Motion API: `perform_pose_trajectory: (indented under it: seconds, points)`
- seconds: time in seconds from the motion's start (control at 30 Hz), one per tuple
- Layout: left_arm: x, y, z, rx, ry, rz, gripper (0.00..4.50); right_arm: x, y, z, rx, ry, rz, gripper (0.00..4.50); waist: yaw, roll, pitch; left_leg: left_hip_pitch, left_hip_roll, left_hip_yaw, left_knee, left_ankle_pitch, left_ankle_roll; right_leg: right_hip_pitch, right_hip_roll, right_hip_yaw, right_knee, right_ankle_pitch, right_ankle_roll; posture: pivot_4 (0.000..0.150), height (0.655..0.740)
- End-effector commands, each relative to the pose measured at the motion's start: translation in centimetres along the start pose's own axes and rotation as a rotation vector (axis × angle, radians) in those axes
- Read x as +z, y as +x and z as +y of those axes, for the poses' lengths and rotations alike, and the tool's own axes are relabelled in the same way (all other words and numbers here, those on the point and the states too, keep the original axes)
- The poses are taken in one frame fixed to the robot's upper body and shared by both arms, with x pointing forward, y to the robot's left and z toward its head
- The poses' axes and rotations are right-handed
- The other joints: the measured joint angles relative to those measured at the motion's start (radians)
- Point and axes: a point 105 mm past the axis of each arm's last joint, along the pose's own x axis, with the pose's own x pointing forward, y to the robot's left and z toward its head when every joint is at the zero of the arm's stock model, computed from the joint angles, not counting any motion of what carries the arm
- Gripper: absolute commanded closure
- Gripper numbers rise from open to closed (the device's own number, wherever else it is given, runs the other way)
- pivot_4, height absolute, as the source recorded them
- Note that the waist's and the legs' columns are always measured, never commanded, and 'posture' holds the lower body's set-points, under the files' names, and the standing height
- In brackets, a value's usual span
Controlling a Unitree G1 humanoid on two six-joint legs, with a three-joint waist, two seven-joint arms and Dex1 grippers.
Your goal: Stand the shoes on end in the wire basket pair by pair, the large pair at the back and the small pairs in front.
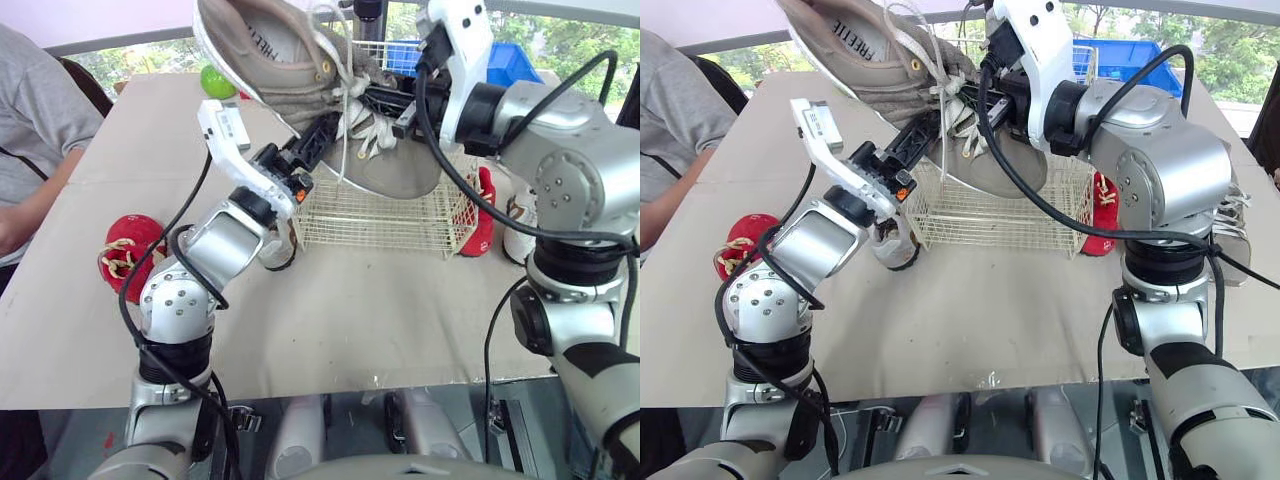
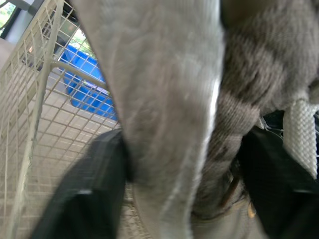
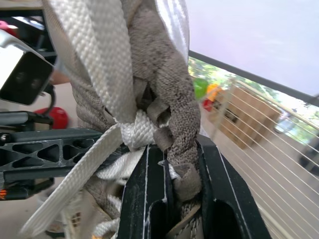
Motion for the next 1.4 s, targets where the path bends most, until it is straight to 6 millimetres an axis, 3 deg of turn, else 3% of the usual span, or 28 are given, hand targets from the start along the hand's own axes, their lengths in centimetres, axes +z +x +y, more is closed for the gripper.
perform_pose_trajectory:
  seconds: [0.03, 0.13, 0.3, 0.43, 0.47, 0.5, 0.57, 0.67, 0.9, 1.0, 1.07, 1.27, 1.4]
  points:
    - [1.0, 0.6, -0.2, -0.01, 0.04, -0.027, 2.36, 2.2, -0.5, 2.3, 0.072, -0.044, -0.095, 4.5, 0.0, 0.0, 0.0, 0.0, 0.0, 0.0, 0.0, 0.0, 0.0, 0.0, 0.0, 0.0, 0.0, 0.0, 0.0, 0.15, 0.74]
    - [0.9, 0.9, -0.3, -0.012, 0.072, -0.007, 2.85, 2.2, -0.7, 2.0, 0.042, -0.029, -0.102, 4.5, 0.001, 0.0, 0.0, 0.0, 0.0, 0.001, 0.0, 0.0, 0.0, 0.0, 0.0, 0.0, 0.0, 0.0, 0.0, 0.15, 0.74]
    - [1.5, 1.0, -0.3, -0.04, 0.136, 0.006, 2.89, 1.8, -1.3, 1.4, -0.002, -0.062, -0.107, 4.5, 0.0, 0.0, 0.0, 0.0, 0.0, 0.001, 0.0, 0.0, 0.0, 0.0, 0.0, 0.001, 0.0, 0.0, 0.0, 0.15, 0.74]
    - [4.1, 1.4, -0.9, -0.155, 0.195, 0.006, 2.98, 1.8, -3.6, -0.4, -0.091, -0.016, -0.22, 2.81, 0.002, 0.0, 0.0, -0.001, 0.0, 0.0, 0.0, 0.0, 0.0, 0.0, 0.0, 0.0, -0.001, 0.0, 0.0, 0.15, 0.74]
    - [5.0, 1.6, -0.8, -0.173, 0.225, 0.009, 3.0, 1.4, -4.3, -0.5, -0.104, -0.032, -0.22, 2.67, -0.001, 0.001, 0.001, -0.001, 0.0, 0.0, 0.0, 0.0, 0.0, 0.0, 0.0, 0.0, -0.001, 0.0, 0.0, 0.15, 0.74]
    - [6.1, 2.0, -0.6, -0.187, 0.272, 0.014, 3.02, 0.7, -5.4, -0.2, -0.092, -0.048, -0.22, 2.02, 0.002, 0.0, 0.001, 0.0, 0.0, 0.001, 0.0, 0.0, 0.0, 0.0, 0.0, 0.001, 0.0, 0.0, 0.0, 0.15, 0.74]
    - [8.5, 2.9, -0.4, -0.21, 0.352, 0.014, 3.02, -0.6, -7.2, 0.5, -0.078, -0.087, -0.242, 1.41, 0.01, -0.001, 0.001, -0.002, 0.0, -0.003, 0.0, 0.0, 0.0, 0.0, 0.002, -0.003, -0.002, 0.0, 0.0, 0.15, 0.74]
    - [11.9, 4.9, -0.8, -0.263, 0.457, -0.009, 3.02, -2.5, -9.4, 0.7, -0.061, 0.023, -0.301, 1.41, 0.009, -0.001, 0.001, -0.002, 0.0, -0.002, 0.0, 0.0, 0.0, 0.0, 0.002, -0.002, -0.002, -0.001, 0.0, 0.15, 0.74]
    - [16.5, 9.2, -2.2, -0.339, 0.832, -0.1, 3.02, -5.5, -12.2, 2.2, -0.124, 0.021, -0.229, 1.41, 0.004, 0.0, 0.002, -0.002, 0.0, 0.0, 0.0, 0.0, 0.0, 0.0, 0.003, 0.0, -0.003, -0.001, 0.0, 0.15, 0.74]
    - [16.1, 10.3, -2.3, -0.354, 1.024, -0.103, 3.02, -6.1, -12.5, 2.8, -0.152, 0.031, -0.217, 1.41, -0.001, 0.0, 0.002, -0.002, 0.0, 0.0, -0.001, 0.0, 0.001, 0.0, 0.003, 0.0, -0.003, -0.001, 0.0, 0.15, 0.74]
    - [14.7, 10.7, -1.6, -0.367, 1.086, -0.052, 3.02, -6.0, -12.6, 2.7, -0.177, 0.031, -0.225, 1.41, -0.004, 0.0, 0.002, -0.002, 0.0, 0.002, -0.001, 0.0, 0.001, -0.001, 0.003, 0.003, -0.003, -0.001, 0.0, 0.15, 0.74]
    - [8.5, 10.1, 3.8, -0.375, 1.065, 0.276, 3.02, -6.5, -12.6, 3.0, -0.199, 0.032, -0.209, 1.41, -0.005, 0.0, 0.002, -0.002, 0.001, 0.003, -0.001, 0.0, 0.001, -0.003, 0.004, 0.004, -0.002, -0.001, 0.001, 0.15, 0.74]
    - [7.8, 9.0, 6.0, -0.327, 1.001, 0.358, 3.02, -6.6, -12.6, 3.3, -0.199, 0.035, -0.205, 1.41, -0.005, -0.001, 0.002, -0.005, 0.002, 0.003, 0.0, 0.0, 0.001, -0.005, 0.005, 0.004, -0.002, -0.001, 0.001, 0.15, 0.74]
